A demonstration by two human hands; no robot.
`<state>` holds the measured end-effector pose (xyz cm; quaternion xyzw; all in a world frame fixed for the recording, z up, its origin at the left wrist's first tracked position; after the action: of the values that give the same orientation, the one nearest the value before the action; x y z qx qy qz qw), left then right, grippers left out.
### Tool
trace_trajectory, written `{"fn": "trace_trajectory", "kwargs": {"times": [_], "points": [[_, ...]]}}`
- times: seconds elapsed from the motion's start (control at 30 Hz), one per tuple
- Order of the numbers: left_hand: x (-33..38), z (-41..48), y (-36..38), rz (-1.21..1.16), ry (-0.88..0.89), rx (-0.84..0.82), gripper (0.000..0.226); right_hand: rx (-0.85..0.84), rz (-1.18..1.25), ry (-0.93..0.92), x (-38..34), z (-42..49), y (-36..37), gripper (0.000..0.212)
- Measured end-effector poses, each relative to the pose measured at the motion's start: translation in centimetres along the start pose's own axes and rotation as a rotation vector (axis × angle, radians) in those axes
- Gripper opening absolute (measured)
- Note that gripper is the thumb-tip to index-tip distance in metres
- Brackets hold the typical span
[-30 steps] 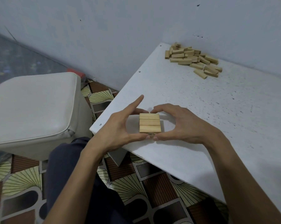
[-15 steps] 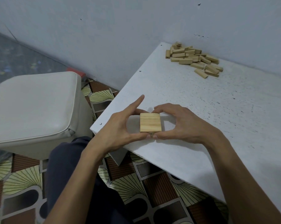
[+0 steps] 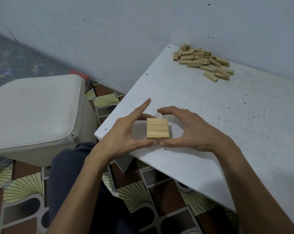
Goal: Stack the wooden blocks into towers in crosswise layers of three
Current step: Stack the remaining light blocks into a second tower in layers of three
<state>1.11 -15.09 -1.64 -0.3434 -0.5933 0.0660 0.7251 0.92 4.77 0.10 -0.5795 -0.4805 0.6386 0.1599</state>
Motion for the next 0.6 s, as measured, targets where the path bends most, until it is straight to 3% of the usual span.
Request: {"fn": "trace_trajectory", "kwargs": {"times": [0.1,0.6], "points": [[-0.07,-0.06,-0.04,0.001,-0.005,0.004,0.104,0.027,0.016,-0.008,0.02,-0.22,0.17,0.091],[0.16,-0.14,-0.11,-0.001,0.005,0.017,0.102,0.071,0.018,-0.009,-0.08,-0.25,0.16,0.088]]}}
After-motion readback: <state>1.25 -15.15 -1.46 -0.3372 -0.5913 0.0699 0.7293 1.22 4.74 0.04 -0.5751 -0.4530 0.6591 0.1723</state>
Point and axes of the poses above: each hand's wrist, its own z-axis towards the middle knuckle, its own y-axis out of the palm, x = y × z, the point moved 4 cm from there along z, towards the middle knuckle, and after that the axes turned 3 degrees about -z, right-handed, at the moved point
